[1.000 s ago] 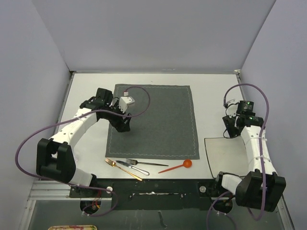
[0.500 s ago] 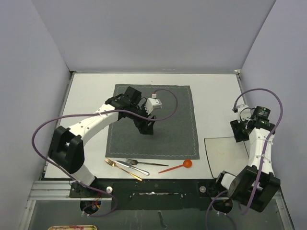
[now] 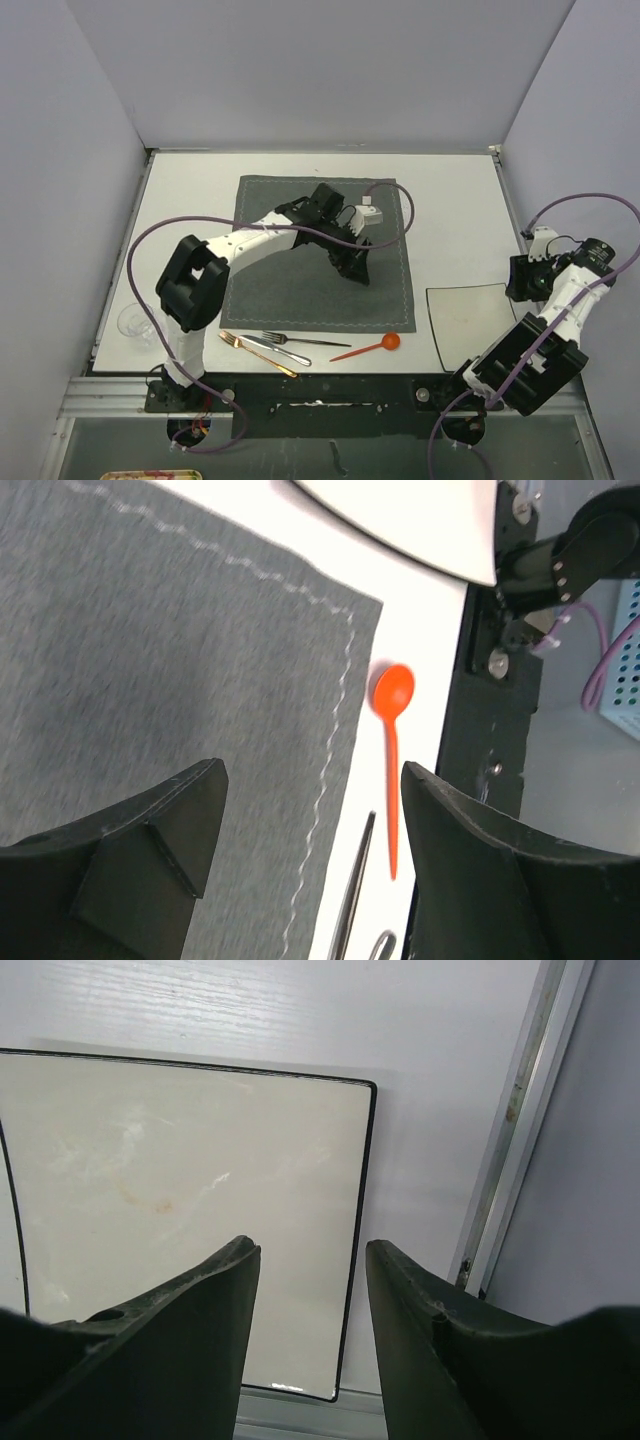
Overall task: Set the dinner table for one person
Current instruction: Pick up the plate at the center of the board.
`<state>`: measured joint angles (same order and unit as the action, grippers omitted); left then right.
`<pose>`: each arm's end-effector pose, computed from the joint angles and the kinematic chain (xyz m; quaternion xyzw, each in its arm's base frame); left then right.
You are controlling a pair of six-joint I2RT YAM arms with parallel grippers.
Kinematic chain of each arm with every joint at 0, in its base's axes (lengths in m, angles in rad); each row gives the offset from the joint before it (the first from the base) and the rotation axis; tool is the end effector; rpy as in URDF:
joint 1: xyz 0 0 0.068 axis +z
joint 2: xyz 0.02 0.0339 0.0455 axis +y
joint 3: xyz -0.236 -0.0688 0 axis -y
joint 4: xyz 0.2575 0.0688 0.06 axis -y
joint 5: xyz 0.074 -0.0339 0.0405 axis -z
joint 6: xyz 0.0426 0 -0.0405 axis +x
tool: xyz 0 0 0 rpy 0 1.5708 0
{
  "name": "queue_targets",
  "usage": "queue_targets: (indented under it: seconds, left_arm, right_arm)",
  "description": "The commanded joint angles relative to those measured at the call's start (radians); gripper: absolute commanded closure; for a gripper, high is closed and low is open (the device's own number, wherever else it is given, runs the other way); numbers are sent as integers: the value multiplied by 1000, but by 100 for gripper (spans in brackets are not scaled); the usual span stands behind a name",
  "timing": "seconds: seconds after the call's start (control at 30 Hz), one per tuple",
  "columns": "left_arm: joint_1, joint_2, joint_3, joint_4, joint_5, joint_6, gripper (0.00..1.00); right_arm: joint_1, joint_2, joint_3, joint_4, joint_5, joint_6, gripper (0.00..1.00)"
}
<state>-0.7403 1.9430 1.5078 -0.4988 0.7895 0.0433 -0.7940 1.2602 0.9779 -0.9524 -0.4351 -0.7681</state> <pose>0.2944 -0.3100 0.1956 0.4460 0.7643 -0.4420 0.1469 0.1874 -0.1650 0.2178 -0.0236 0.9631 0.0361 0.2658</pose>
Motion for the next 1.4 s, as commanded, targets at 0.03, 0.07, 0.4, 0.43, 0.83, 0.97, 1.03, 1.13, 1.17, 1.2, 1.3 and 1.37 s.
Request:
queue_targets:
  seconds: [0.03,0.07,0.4,0.43,0.83,0.97,1.03,1.13,1.17,1.2,1.3,1.37]
  left_arm:
    - [-77,35,72,232,33,-142,31]
    - [-84,53,79,254,43,-157,31]
    - [-141,201,119,378,86,-234,32]
    - [-140,202,118,380,84,-235,32]
    - [-156,102,81,318,-4,-139,32]
    - [-158,52,42,315,-32,-118,32]
    - [-158,42,40,300,-37,-109,32]
    - [-158,29,40,278,-44,-96,32]
    - [-158,28,40,270,-47,-89,32]
    - [-158,27,43,260,-49,-82,32]
    - [-158,28,48,236,-57,-66,32]
    - [-158,28,44,229,-61,-57,32]
  right_arm:
    - [-20,-35,20,-18,-105,-47,53]
    - [-23,-32,18,-20,-107,-50,53]
    - [-83,13,48,-55,-73,-54,54]
    - [-86,20,54,-57,-62,-49,54]
    - [-114,190,45,-42,9,-33,55]
    - [-138,243,42,-29,31,-51,55]
    - [-140,260,35,-5,42,-52,56]
    - [-140,284,36,7,36,-53,55]
    - [-143,294,38,12,32,-53,55]
    - [-147,308,41,9,26,-57,55]
    - [-163,363,61,-6,13,-64,55]
    - [-178,388,72,-12,5,-71,56]
